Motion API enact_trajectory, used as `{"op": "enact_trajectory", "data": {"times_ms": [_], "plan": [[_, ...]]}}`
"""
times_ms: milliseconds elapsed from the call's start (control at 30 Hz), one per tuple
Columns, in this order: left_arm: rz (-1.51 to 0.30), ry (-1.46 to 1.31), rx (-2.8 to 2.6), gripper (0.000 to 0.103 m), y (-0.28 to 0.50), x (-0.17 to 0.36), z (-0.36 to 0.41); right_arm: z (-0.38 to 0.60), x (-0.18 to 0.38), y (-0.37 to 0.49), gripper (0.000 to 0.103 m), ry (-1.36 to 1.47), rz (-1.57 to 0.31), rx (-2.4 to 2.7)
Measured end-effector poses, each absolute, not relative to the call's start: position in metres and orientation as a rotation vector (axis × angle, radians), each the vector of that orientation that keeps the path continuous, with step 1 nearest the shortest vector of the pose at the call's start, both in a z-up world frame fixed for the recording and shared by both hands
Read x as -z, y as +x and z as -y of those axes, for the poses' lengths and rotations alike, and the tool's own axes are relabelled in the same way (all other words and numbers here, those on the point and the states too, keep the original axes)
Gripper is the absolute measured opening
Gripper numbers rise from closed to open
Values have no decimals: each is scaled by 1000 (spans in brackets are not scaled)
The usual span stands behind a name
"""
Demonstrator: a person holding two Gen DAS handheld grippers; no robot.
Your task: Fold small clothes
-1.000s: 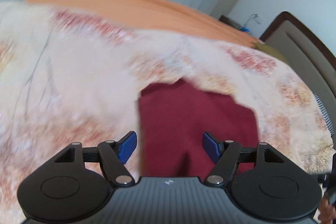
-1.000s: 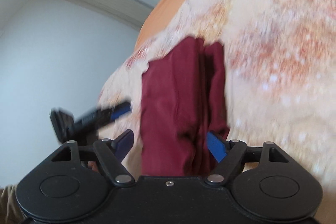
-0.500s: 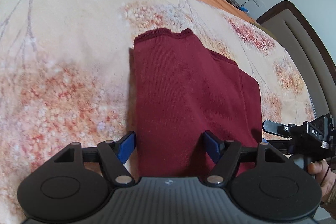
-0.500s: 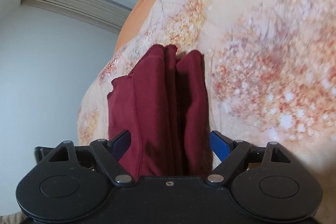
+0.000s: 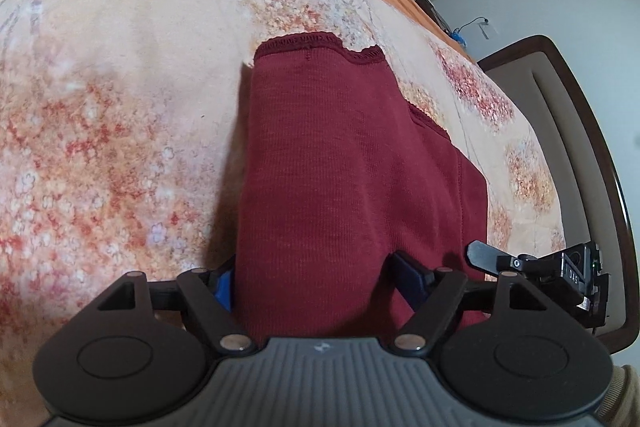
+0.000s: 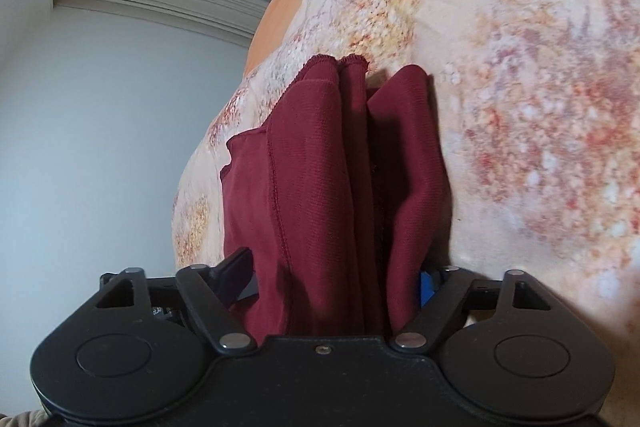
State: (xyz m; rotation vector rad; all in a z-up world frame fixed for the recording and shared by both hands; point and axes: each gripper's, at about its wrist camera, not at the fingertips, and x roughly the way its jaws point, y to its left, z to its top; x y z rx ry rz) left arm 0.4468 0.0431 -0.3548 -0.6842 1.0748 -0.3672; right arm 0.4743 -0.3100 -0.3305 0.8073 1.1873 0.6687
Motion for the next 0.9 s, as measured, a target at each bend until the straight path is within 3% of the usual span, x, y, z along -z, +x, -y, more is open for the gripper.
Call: {"op": "enact_trajectory", "data": {"times_ms": [167,600,900], "plan": [[-1071,-627,363,66,447,343,-38,312,327,470,43,747,-1193,-630],[-1062,-509,346,44,449,320,-21,303,309,466,32,657,-1186,-601],[-1045,-496,345,38,441,306,-18,301,295,459,31,660,-1166,-586]]}}
